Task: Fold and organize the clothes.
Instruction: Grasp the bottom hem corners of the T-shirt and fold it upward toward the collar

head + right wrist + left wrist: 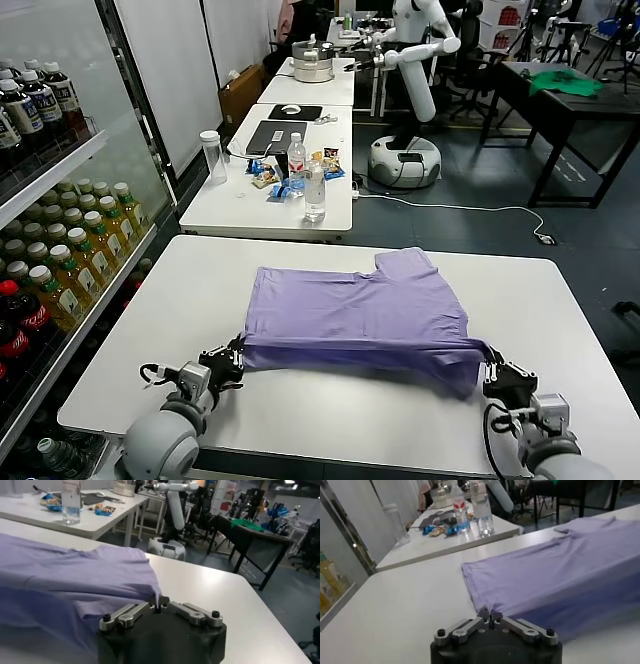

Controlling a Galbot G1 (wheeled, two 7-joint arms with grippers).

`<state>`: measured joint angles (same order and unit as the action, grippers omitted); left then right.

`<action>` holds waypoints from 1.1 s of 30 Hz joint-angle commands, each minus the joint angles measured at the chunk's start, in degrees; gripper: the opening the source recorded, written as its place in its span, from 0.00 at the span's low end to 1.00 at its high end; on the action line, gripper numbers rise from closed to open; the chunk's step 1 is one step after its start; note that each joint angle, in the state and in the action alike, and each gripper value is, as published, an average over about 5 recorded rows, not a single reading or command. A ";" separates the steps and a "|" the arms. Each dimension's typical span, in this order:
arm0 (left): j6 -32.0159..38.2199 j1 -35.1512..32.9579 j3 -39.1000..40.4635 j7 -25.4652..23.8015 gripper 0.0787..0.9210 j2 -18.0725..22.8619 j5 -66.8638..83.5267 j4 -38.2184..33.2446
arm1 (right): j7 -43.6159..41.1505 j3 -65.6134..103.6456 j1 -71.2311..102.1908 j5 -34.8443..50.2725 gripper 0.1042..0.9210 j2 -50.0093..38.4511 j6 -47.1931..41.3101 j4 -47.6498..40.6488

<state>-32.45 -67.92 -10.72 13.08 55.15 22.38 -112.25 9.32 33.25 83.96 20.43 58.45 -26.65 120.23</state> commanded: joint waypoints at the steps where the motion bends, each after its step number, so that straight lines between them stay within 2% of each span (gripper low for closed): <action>1: -0.24 4.02 2.32 -0.02 0.01 0.80 -1.57 5.42 | -0.31 -4.98 -8.34 -1.47 0.02 -1.39 -0.51 -6.63; 8: -0.33 3.88 1.98 -0.50 0.01 1.56 -1.54 4.65 | -2.06 -6.38 -7.81 -4.31 0.04 -0.46 -1.85 -6.59; 11: 0.36 3.06 1.55 -0.64 0.05 1.84 -1.49 3.50 | -3.15 -5.85 -5.74 -5.34 0.11 0.10 -1.87 -5.03; 18: 1.12 -0.27 0.09 0.05 0.28 2.84 -1.56 -0.44 | -4.34 -0.75 2.36 -5.42 0.36 2.18 2.26 0.50; 24: 1.18 -3.79 -0.63 1.73 0.49 4.90 -1.62 -3.22 | -3.26 3.00 8.96 -3.82 0.57 4.33 1.90 2.94; 31: 1.25 -2.93 -0.02 2.98 0.73 8.19 -1.33 0.05 | -1.49 2.90 8.27 1.62 0.81 5.33 -2.59 -0.05; 33: 1.13 -1.75 0.08 3.18 0.79 8.79 -0.97 1.47 | -1.23 1.83 7.18 3.09 0.85 5.44 -3.54 -1.08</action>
<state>-31.40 -69.94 -10.90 15.07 60.69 20.93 -112.92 7.46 34.44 89.10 19.24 62.81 -27.56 120.10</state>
